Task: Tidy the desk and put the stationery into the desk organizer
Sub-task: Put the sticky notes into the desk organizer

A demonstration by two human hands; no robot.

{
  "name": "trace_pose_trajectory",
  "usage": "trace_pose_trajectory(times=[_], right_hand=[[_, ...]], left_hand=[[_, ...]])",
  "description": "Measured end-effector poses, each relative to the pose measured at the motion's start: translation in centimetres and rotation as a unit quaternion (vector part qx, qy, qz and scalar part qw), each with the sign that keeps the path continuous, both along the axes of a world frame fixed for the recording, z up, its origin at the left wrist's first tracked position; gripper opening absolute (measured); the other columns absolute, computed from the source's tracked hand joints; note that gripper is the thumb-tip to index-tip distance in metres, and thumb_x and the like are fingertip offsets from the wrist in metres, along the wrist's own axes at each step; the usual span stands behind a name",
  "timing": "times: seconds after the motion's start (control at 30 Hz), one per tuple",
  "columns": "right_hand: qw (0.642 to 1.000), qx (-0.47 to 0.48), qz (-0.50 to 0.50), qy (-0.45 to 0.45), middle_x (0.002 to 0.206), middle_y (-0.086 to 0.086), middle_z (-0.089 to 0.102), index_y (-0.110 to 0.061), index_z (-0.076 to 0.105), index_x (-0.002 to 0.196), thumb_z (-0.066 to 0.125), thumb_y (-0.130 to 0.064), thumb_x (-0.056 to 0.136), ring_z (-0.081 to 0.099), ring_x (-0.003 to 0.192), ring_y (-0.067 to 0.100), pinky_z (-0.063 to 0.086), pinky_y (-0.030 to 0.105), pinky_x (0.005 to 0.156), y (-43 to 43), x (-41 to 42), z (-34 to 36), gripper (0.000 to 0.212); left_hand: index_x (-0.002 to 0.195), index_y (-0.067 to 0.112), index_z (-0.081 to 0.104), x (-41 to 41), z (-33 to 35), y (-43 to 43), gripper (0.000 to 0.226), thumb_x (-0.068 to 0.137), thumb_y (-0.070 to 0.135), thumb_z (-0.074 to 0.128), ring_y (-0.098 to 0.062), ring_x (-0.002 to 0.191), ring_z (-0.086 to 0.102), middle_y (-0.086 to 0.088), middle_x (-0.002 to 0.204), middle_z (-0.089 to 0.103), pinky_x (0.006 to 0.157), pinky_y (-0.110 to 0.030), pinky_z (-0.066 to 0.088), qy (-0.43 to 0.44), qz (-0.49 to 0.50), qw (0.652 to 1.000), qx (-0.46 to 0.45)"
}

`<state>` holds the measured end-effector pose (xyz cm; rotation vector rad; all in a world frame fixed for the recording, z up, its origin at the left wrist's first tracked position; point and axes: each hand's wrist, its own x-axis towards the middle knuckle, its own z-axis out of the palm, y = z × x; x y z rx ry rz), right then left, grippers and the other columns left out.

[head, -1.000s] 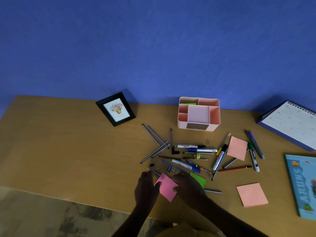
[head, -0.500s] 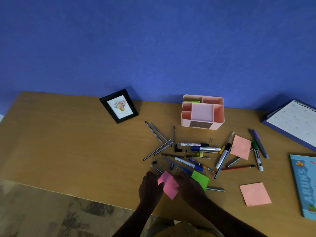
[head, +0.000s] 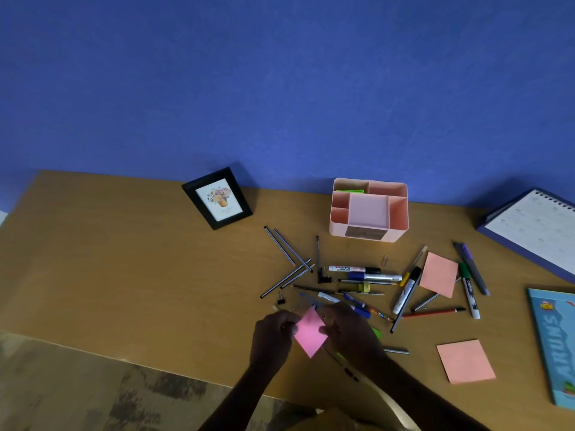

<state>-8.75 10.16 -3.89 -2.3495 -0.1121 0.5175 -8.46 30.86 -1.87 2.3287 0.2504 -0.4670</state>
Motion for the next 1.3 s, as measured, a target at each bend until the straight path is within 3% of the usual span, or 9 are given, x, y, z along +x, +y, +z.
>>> trace_pose_trajectory(times=[0.13, 0.2, 0.3, 0.57, 0.67, 0.8, 1.03, 1.17, 1.3], right_hand=[[0.996, 0.066, -0.051, -0.030, 0.124, -0.009, 0.066, -0.024, 0.065, 0.139, 0.074, -0.026, 0.099, 0.065, 0.098, 0.005, 0.054, 0.023, 0.079, -1.5, 2.9, 2.7, 0.041], [0.996, 0.077, -0.034, -0.043, 0.119, -0.007, 0.071, -0.022, 0.072, 0.130, 0.072, -0.023, 0.100, 0.068, 0.099, 0.008, 0.059, 0.030, 0.079, -2.3, 4.5, 3.8, 0.030], [0.992, 0.083, -0.006, -0.092, 0.106, -0.006, 0.078, -0.021, 0.079, 0.114, 0.069, -0.016, 0.102, 0.071, 0.092, 0.007, 0.061, 0.036, 0.074, -3.7, 6.5, 4.8, 0.017], [0.971, 0.083, -0.049, -0.220, 0.101, -0.001, 0.079, -0.013, 0.080, 0.106, 0.074, -0.008, 0.097, 0.074, 0.092, 0.011, 0.065, 0.039, 0.078, -7.1, 11.8, 9.0, 0.011], [0.964, 0.069, -0.074, -0.247, 0.109, 0.003, 0.079, -0.010, 0.080, 0.108, 0.076, -0.009, 0.097, 0.075, 0.101, 0.018, 0.065, 0.039, 0.090, -8.1, 13.9, 10.7, 0.012], [0.950, 0.037, -0.101, -0.294, 0.109, 0.006, 0.081, -0.010, 0.082, 0.109, 0.074, -0.006, 0.098, 0.076, 0.095, 0.018, 0.065, 0.038, 0.085, -9.3, 17.3, 12.7, 0.015], [0.919, 0.002, -0.087, -0.385, 0.098, 0.009, 0.081, -0.004, 0.081, 0.105, 0.072, 0.001, 0.097, 0.076, 0.088, 0.021, 0.064, 0.042, 0.077, -10.9, 23.5, 13.2, 0.013], [0.916, -0.019, -0.096, -0.389, 0.097, 0.011, 0.080, -0.003, 0.081, 0.101, 0.071, 0.001, 0.098, 0.076, 0.088, 0.023, 0.064, 0.042, 0.076, -11.0, 26.0, 12.6, 0.011], [0.923, -0.036, -0.091, -0.372, 0.092, 0.010, 0.079, -0.005, 0.080, 0.095, 0.070, -0.001, 0.098, 0.074, 0.083, 0.024, 0.063, 0.042, 0.074, -11.3, 27.6, 11.0, 0.011]], left_hand=[[0.107, 0.020, 0.082, 1.7, 1.7, -0.4, 0.019, 0.095, 0.008, 0.073, 0.003, 0.089, 0.071, 0.011, 0.100, 0.079, 0.078, -0.029, 0.063, -0.056, -0.058, 0.997, -0.015], [0.109, 0.020, 0.082, 3.1, 2.6, -0.9, 0.020, 0.095, 0.008, 0.073, 0.001, 0.092, 0.071, 0.009, 0.103, 0.079, 0.077, -0.029, 0.062, -0.085, -0.085, 0.992, -0.026], [0.111, 0.022, 0.083, 5.4, 4.1, -1.8, 0.023, 0.095, 0.009, 0.072, 0.001, 0.094, 0.069, 0.010, 0.104, 0.078, 0.078, -0.024, 0.059, -0.126, -0.112, 0.985, -0.040], [0.111, 0.017, 0.081, 13.2, 8.0, -4.9, 0.020, 0.099, 0.009, 0.068, -0.003, 0.090, 0.066, 0.004, 0.101, 0.075, 0.078, -0.012, 0.048, -0.275, -0.161, 0.948, -0.017], [0.115, 0.015, 0.080, 16.2, 9.5, -6.4, 0.020, 0.101, 0.010, 0.067, -0.005, 0.089, 0.067, 0.001, 0.103, 0.075, 0.078, -0.016, 0.054, -0.320, -0.175, 0.931, -0.021], [0.117, 0.015, 0.080, 20.4, 10.7, -8.0, 0.022, 0.100, 0.010, 0.067, -0.011, 0.090, 0.068, -0.002, 0.105, 0.075, 0.078, -0.027, 0.057, -0.368, -0.198, 0.909, -0.006], [0.117, 0.013, 0.081, 25.8, 11.4, -10.1, 0.020, 0.102, 0.012, 0.067, -0.013, 0.089, 0.074, -0.003, 0.106, 0.078, 0.078, -0.021, 0.057, -0.422, -0.191, 0.886, 0.025], [0.113, 0.011, 0.082, 28.1, 10.7, -10.9, 0.018, 0.101, 0.009, 0.068, -0.018, 0.088, 0.076, -0.005, 0.104, 0.079, 0.076, -0.024, 0.058, -0.424, -0.192, 0.884, 0.046], [0.109, 0.013, 0.082, 29.4, 9.5, -11.5, 0.020, 0.100, 0.009, 0.064, -0.019, 0.085, 0.075, -0.004, 0.102, 0.079, 0.071, -0.021, 0.048, -0.407, -0.187, 0.891, 0.070]])
